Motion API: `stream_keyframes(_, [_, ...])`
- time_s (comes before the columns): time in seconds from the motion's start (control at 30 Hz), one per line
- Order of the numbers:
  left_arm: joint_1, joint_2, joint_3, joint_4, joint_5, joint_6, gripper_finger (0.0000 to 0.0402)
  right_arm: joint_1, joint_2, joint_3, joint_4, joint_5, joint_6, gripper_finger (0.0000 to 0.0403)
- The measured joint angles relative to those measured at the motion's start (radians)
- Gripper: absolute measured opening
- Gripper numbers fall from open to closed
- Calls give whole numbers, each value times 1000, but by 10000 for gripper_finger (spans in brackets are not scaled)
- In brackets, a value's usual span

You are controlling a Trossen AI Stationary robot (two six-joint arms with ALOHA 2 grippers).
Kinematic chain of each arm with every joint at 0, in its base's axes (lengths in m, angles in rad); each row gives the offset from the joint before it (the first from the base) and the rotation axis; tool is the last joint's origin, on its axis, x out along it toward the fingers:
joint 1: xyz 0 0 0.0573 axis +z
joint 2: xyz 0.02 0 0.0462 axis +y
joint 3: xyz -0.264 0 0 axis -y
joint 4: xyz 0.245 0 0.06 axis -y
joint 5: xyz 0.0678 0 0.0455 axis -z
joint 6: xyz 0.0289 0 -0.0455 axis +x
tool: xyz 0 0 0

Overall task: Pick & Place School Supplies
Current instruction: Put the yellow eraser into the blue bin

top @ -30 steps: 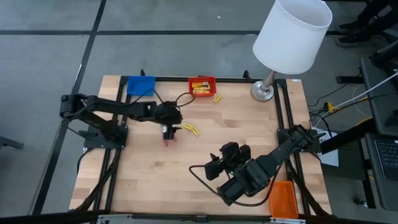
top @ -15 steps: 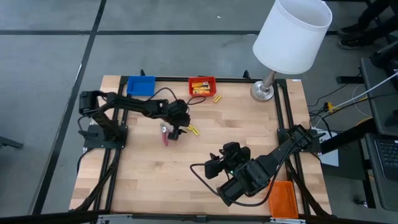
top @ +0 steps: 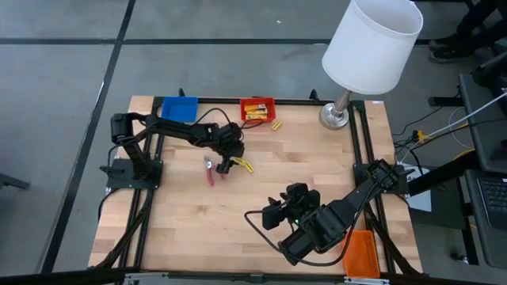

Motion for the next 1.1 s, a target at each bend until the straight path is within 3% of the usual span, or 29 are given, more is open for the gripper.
stream_keyframes(0.3, [-3,15,0,14,9,-25,181,2,0,0,0,1,-6,210])
stream_keyframes(0.8, [-12,22,0,15,27,-52,168,16,1,0,0,4,-5,210])
stream_keyframes(1.1, [-14,66,2,39,37,-91,116,24,1,0,11,4,-4,210])
